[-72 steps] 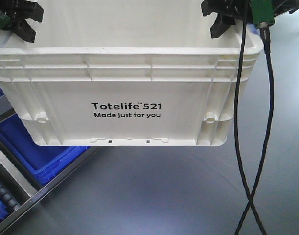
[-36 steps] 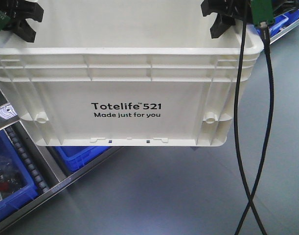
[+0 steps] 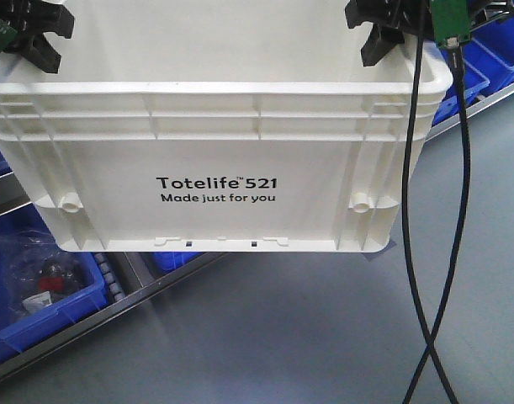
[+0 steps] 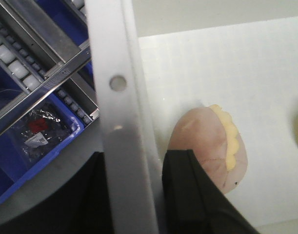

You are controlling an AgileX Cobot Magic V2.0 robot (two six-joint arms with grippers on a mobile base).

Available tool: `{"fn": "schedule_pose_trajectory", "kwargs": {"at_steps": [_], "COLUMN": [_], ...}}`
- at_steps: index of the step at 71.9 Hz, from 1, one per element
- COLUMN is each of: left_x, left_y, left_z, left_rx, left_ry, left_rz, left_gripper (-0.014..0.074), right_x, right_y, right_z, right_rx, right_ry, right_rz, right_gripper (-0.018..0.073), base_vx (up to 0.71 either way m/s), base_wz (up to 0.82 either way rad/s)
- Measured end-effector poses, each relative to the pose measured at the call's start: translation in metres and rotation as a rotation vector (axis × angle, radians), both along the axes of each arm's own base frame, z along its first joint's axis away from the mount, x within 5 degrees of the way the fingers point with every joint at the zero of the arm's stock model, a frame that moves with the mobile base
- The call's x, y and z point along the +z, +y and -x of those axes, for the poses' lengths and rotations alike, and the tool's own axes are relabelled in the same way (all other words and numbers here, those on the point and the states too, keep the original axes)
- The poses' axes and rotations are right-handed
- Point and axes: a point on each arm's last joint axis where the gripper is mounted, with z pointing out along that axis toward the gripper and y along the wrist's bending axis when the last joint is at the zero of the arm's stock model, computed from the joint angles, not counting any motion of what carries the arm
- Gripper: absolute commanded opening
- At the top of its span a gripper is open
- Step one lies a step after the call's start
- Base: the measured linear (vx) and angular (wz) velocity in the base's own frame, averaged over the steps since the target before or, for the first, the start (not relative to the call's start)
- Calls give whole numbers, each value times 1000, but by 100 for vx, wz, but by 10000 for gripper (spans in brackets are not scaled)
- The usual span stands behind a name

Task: Place moving items into box and shelve
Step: 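Hold the crate with both grippers while the base turns toward the blue-bin shelf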

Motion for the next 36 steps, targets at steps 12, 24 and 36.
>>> {"fn": "schedule_pose_trajectory", "kwargs": {"at_steps": [12,24,36], "left_x": [0,0,0], "left_y": [0,0,0], "left_z": [0,0,0], "left_rx": [0,0,-1], "left_ry": [0,0,1], "left_rz": [0,0,2], "left_gripper": [-1,-1,-1], "right_x": [0,0,0], "right_y": [0,0,0], "right_z": [0,0,0], "right_rx": [0,0,0], "right_ry": [0,0,0], "right_rz": [0,0,0], "right_gripper": [-3,-3,-3], "base_vx": [-5,-3,-1], "base_wz": [15,10,6]}}
